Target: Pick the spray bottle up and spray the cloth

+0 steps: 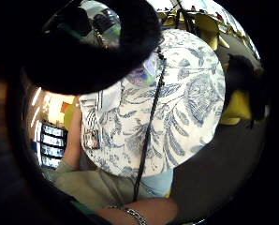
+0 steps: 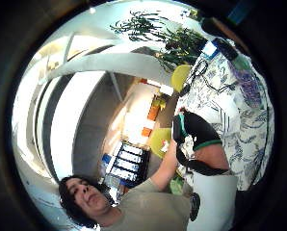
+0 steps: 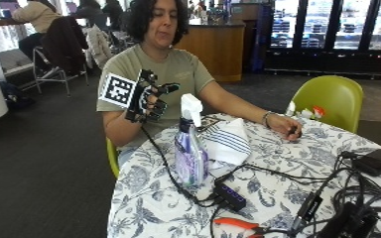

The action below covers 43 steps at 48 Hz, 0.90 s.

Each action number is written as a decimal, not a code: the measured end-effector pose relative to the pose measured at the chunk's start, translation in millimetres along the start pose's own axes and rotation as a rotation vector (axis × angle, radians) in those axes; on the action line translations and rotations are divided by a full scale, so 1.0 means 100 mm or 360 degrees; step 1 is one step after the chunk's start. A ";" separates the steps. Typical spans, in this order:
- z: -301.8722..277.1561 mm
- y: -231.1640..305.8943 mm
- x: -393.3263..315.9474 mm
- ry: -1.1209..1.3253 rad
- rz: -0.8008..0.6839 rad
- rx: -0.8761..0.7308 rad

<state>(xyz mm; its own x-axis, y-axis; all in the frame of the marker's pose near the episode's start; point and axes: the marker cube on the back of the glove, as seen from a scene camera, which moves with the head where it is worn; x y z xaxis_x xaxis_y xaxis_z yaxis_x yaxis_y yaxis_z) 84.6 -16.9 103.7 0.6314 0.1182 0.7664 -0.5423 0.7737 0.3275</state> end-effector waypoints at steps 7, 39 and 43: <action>0.03 -0.16 0.10 -0.0007 -0.0095 0.0143; 0.32 -0.82 0.52 -0.0203 -0.0039 0.0243; 0.30 -0.76 0.47 -0.0154 0.0114 0.0247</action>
<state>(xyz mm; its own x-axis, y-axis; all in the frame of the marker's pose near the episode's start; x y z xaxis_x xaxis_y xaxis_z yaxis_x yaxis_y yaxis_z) 139.2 -88.4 131.5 0.5360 0.1033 0.8379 -0.6677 0.6593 0.3458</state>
